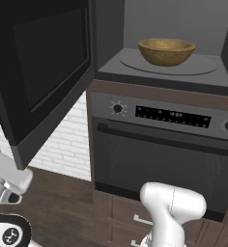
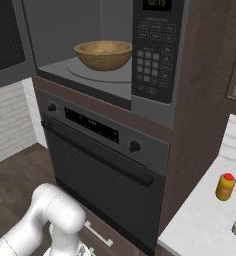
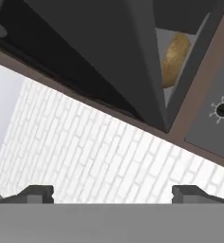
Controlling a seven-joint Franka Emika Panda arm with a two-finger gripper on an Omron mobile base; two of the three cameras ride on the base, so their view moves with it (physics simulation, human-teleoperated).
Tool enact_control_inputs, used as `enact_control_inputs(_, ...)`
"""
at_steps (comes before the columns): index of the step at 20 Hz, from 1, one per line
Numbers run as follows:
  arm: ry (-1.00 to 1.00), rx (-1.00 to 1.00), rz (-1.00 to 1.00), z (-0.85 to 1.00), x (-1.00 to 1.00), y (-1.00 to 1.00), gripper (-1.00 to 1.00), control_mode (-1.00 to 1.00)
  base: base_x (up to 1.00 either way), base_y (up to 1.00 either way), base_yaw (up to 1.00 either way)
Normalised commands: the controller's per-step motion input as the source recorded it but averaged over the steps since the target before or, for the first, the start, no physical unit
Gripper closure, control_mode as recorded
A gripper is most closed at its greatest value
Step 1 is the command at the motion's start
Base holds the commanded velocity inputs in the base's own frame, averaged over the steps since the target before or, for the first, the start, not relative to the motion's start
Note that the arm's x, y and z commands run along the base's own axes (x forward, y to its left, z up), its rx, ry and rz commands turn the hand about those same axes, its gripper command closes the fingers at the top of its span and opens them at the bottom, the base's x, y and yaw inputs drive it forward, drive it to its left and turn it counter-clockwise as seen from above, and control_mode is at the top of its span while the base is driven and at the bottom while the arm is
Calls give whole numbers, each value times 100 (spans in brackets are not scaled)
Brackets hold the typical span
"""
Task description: Pick the potato from the sink and place it in the bowl. Then pick the bowl and place it in the microwave. Then close the microwave door and press the start button.
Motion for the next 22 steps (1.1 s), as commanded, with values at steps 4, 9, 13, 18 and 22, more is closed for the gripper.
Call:
enact_control_inputs(4, -7, 11, -1, -1, 9, -12, -100, -100, 0, 0, 0)
enact_control_inputs(9, -11, 18, -2, 0, 0, -45, -100, -100, 0, 0, 0)
enact_control_inputs(13, -15, 16, -4, 1, -1, -58, -100, -100, 0, 0, 0)
enact_control_inputs(18, -15, 16, -5, 3, -9, -60, -100, -100, 0, 0, 0)
enact_control_inputs(22, -17, 16, -5, 6, -23, -66, -100, -100, 0, 0, 0)
